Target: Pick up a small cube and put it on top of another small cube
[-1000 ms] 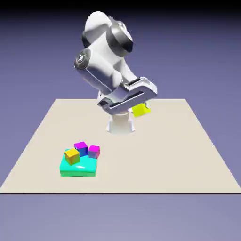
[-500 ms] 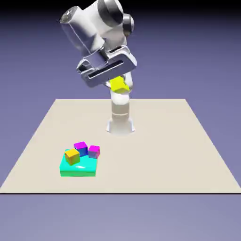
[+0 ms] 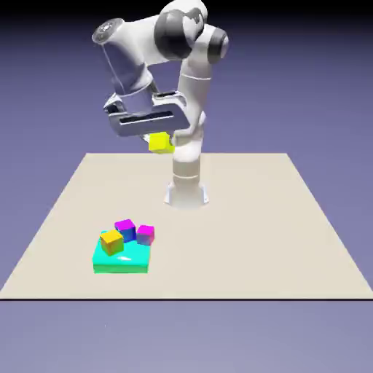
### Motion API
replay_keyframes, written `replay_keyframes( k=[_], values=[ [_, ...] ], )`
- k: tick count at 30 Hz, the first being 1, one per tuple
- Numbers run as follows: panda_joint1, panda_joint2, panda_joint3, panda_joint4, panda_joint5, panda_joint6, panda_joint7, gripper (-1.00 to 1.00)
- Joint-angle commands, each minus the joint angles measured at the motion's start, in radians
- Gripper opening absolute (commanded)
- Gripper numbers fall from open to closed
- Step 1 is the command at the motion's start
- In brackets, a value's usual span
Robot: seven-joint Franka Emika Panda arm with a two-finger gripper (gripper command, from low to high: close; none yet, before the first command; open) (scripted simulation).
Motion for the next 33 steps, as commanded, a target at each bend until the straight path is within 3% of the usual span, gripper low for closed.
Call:
replay_keyframes(
  k=[1, 25, 31, 32, 33],
  values=[
    [-0.036, -0.018, 0.023, -0.005, -0.002, -0.003, -0.01, -1.0],
    [-0.898, -0.457, 0.58, -0.127, -0.015, -0.08, -0.235, -1.0],
    [-0.842, -0.456, 0.594, -0.299, 0.02, 0.068, -0.253, -1.0],
    [-0.842, -0.456, 0.594, -0.299, 0.02, 0.068, -0.253, 1.0],
    [-0.842, -0.456, 0.594, -0.299, 0.02, 0.068, -0.253, 1.0]
  ],
)
